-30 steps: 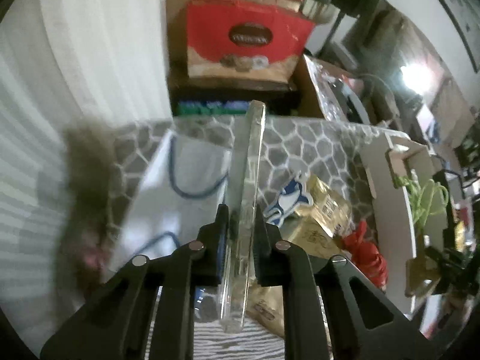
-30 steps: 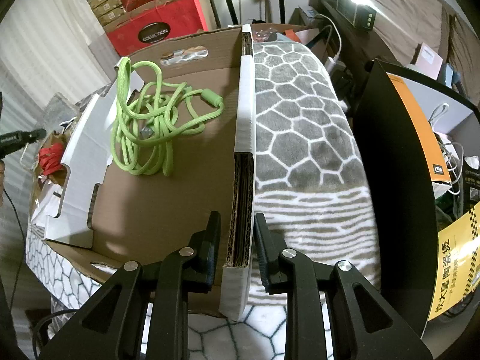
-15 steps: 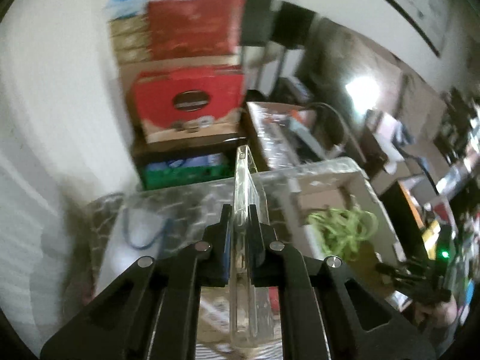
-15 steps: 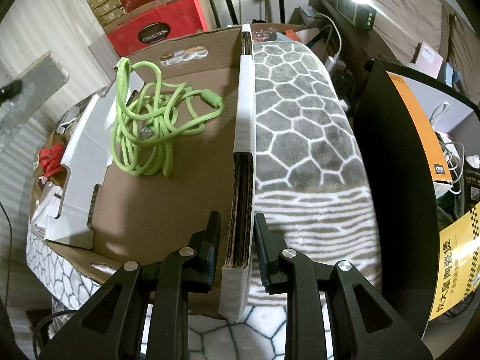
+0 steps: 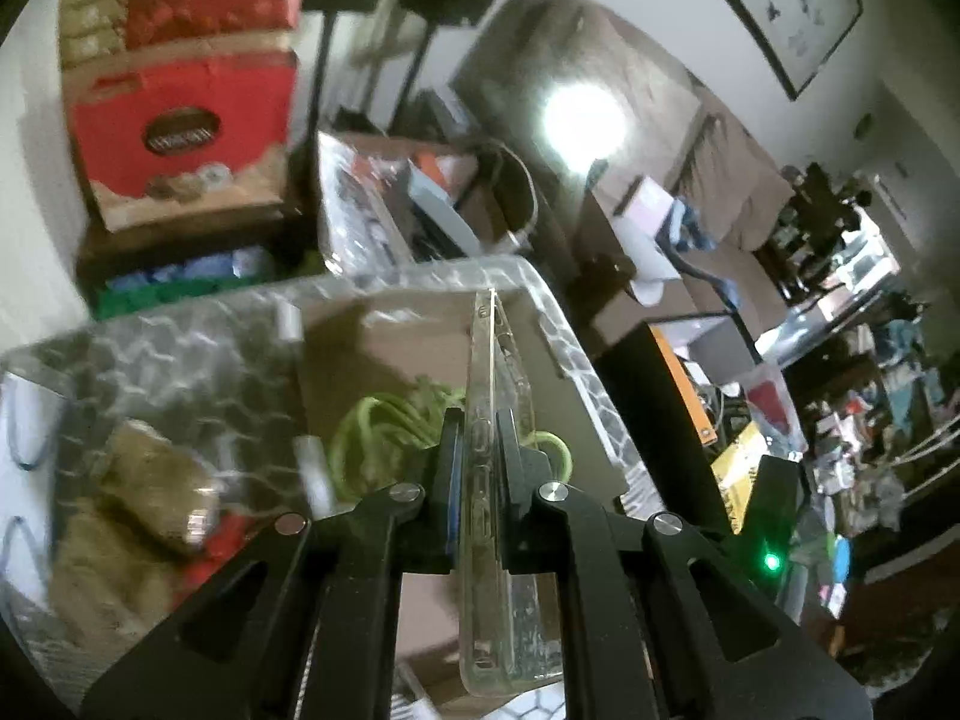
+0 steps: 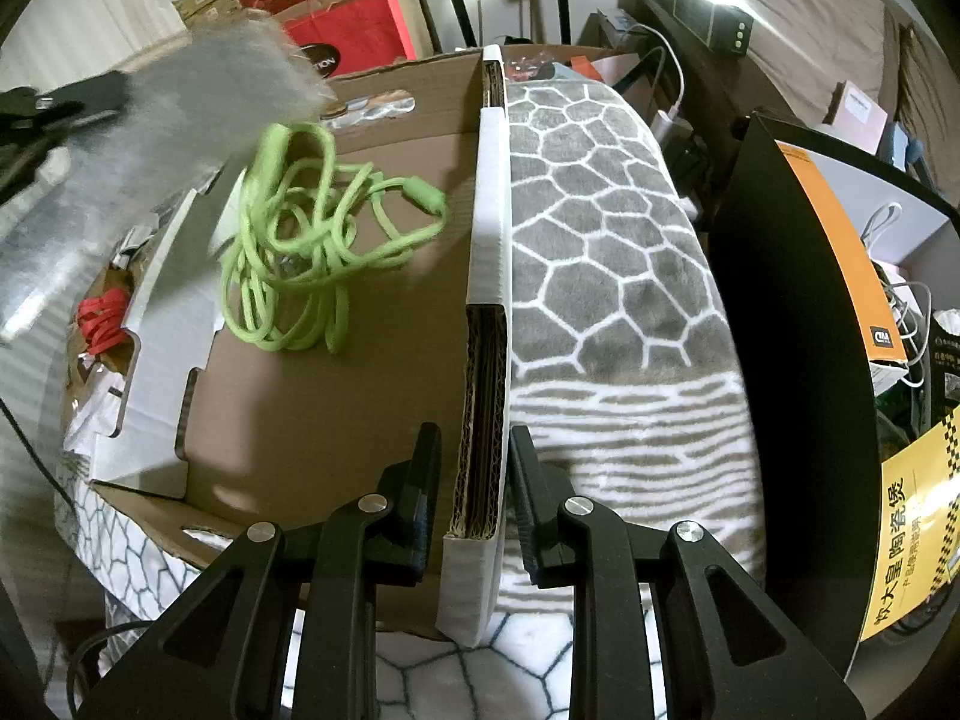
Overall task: Organize objects
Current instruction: 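Carry the clear tray into the box and lower it onto the cable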
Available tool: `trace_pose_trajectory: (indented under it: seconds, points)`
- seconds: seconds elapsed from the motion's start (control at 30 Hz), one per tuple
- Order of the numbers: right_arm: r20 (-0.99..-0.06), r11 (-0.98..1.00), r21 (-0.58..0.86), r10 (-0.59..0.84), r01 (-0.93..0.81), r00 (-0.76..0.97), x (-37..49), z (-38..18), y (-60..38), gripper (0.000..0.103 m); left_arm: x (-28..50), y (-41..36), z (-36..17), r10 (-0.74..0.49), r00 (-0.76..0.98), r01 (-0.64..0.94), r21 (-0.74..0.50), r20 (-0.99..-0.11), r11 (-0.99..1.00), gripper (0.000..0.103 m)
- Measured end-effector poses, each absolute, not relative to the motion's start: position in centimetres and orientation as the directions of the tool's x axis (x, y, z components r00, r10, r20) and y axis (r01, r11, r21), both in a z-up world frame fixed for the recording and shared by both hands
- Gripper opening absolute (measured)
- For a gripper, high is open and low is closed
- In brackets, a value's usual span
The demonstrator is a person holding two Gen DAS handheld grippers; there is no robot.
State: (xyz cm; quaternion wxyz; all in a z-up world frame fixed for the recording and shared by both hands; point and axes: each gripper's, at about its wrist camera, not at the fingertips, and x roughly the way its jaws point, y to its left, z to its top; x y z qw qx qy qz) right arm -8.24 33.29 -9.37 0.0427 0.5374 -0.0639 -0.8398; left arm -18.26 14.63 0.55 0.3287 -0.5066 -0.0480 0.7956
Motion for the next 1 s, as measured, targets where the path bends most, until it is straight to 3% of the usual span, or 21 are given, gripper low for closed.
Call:
trace_pose_trajectory:
  seconds: [0.2,0.47,0.6,0.77,1.0]
  points:
    - [-0.896,-0.988,0.155,-0.142,0.003,-0.420,-8.2,-9.4,33.3,0.024,-19.4,17.5,-3.4,0.470,-0.254,-0.442,-0.331,-0.845,-0.834,0.009]
    - [-0.896,-0.987,0.159,-0.145,0.003,-0.420,-8.2,-9.4,33.2,0.025,-19.5,18.1,-3.2,0.454,-0.283,-0.461,-0.295,-0.845,-0.837,0.008]
    - [-0.896,-0.988,0.157,-0.144,0.003,-0.419,-8.2,-9.4,33.2,0.025,-18.5,18.5,-0.5,0.390,-0.396,-0.514,-0.152,-0.831,-0.844,0.008]
    - [-0.896,-0.988,0.157,-0.143,0.002,-0.420,-8.2,-9.4,33.1,0.025,-17.3,19.7,1.2,0.221,-0.531,-0.516,0.106,-0.818,-0.850,0.008]
    - [-0.896,-0.987,0.158,-0.144,0.003,-0.420,-8.1,-9.3,33.1,0.025,-16.6,20.7,-0.8,0.109,-0.546,-0.522,0.236,-0.830,-0.819,0.008]
